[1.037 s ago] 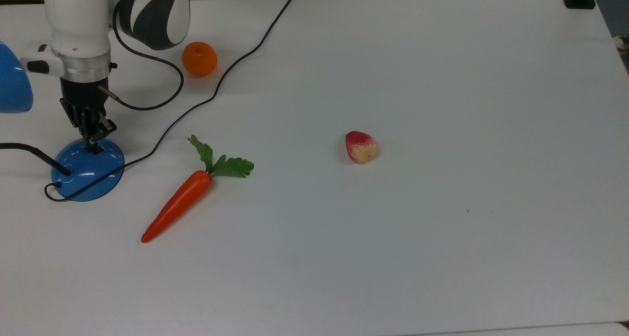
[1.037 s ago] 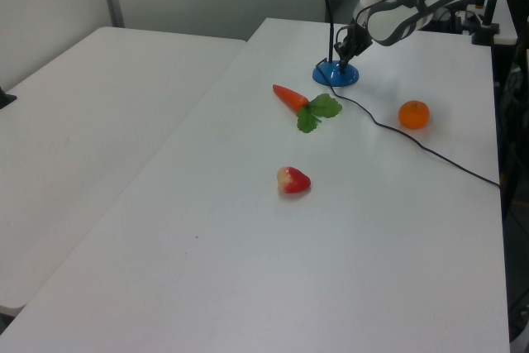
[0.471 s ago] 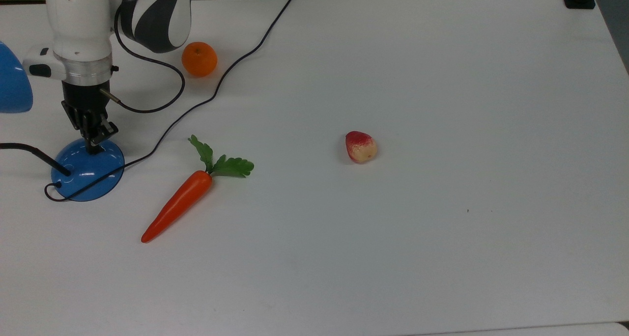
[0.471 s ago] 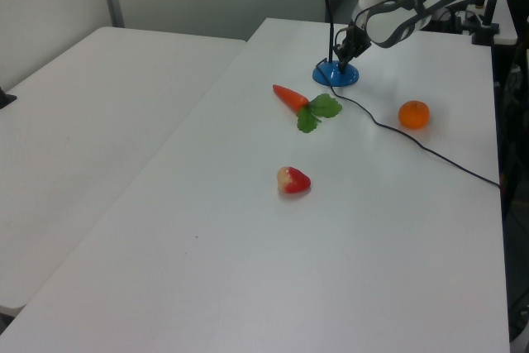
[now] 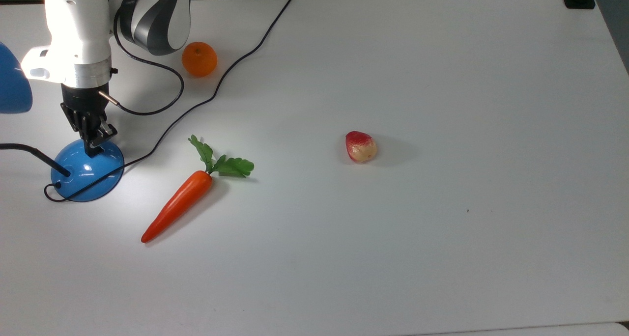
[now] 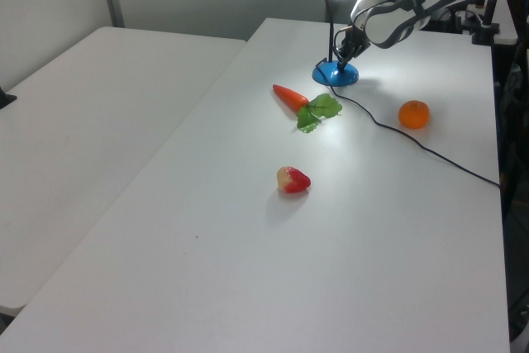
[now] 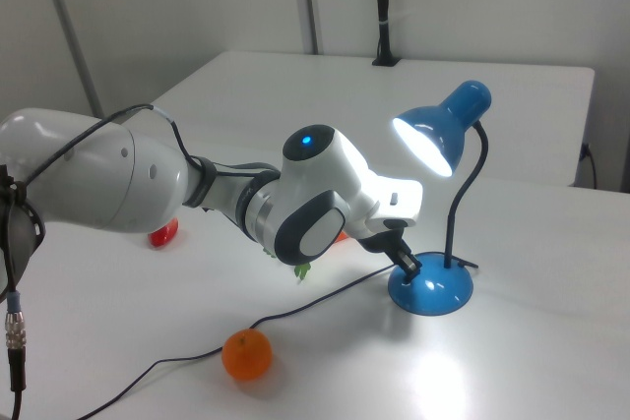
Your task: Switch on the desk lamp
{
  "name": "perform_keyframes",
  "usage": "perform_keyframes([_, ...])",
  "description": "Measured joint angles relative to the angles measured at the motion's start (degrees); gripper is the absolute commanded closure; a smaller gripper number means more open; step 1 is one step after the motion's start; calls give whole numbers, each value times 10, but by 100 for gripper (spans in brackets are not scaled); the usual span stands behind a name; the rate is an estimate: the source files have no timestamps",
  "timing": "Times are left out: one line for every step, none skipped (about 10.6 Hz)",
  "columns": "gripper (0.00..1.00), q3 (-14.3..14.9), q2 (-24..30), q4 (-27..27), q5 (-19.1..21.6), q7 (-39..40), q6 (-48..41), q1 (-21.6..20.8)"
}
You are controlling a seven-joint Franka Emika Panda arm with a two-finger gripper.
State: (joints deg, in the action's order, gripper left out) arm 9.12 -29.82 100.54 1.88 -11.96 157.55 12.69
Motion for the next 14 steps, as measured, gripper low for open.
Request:
perform_keyframes([100,0,0,0,0,0,0,0])
perform_keyframes([100,0,0,0,0,0,0,0])
perform_keyframes([100,0,0,-1,0,0,1,0])
perform_keyframes([100,0,0,-2,0,-1,6,0])
perform_keyframes([100,1,3,-3,0,-2,9,0])
perform_keyframes([100,1,11,0,0,-2,9,0])
perform_keyframes([100,0,29,12,0,-2,9,-2])
perform_keyframes([100,-1,59,37,0,-2,9,-8])
perform_keyframes([100,-2,97,70,0,-2,1,-20])
perform_keyframes([94,-3,135,96,0,-3,-34,-34])
perform_keyframes([84,-4,171,111,0,-3,-85,-48])
perform_keyframes([74,-4,201,116,0,-4,-138,-60])
perform_keyframes([60,-4,227,116,0,-4,-193,-72])
perform_keyframes([44,-6,249,116,-1,-4,-247,-81])
